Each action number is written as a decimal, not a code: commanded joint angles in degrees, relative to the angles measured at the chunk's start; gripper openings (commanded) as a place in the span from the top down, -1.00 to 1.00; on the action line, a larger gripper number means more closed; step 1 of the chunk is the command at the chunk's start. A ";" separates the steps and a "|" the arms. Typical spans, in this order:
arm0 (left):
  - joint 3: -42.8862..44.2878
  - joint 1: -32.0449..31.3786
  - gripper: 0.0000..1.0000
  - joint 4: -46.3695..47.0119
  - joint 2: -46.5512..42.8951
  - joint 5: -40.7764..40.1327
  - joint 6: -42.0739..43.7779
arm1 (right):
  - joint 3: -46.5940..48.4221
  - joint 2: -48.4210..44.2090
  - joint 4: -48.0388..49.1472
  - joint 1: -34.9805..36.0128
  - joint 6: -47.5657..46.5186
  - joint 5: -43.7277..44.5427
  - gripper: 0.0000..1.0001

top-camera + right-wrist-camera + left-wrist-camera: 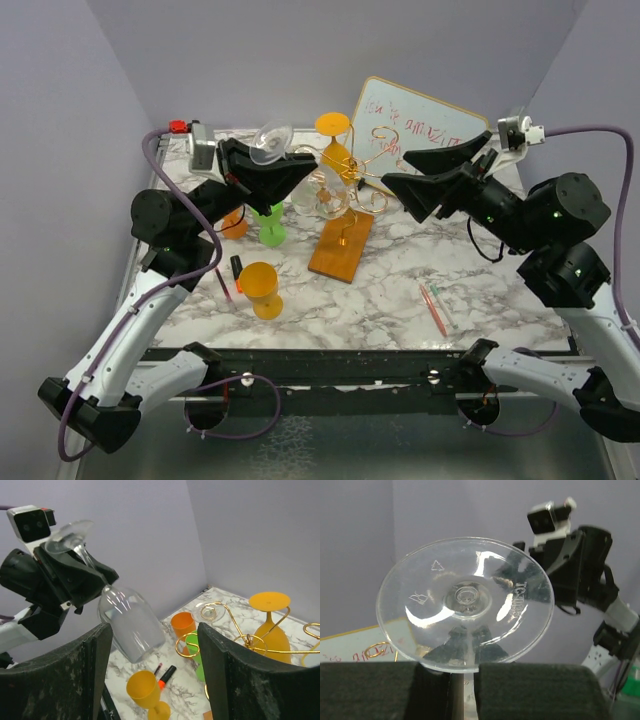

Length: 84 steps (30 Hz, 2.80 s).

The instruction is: Place the wine glass upside down on the wine glass rack

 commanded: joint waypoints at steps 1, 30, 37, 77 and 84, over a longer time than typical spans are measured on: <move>2.13 -0.03 1.00 -5.08 -0.64 16.61 10.16 | 5.68 2.95 -11.28 0.20 1.08 -6.10 -0.49; 1.99 -0.03 1.00 -33.69 5.25 36.93 40.10 | 5.16 15.35 -5.88 0.20 29.81 -25.24 -0.25; 1.77 -0.03 1.00 -38.14 4.68 39.02 47.09 | 5.18 17.30 -7.51 0.23 31.35 -23.68 0.04; -8.02 -0.29 1.00 -16.14 3.79 35.46 28.55 | -5.59 8.90 6.02 0.20 49.93 -12.04 0.99; -11.08 -0.29 1.00 -23.79 0.13 19.88 28.93 | -9.62 7.37 2.08 0.20 46.01 -5.04 0.11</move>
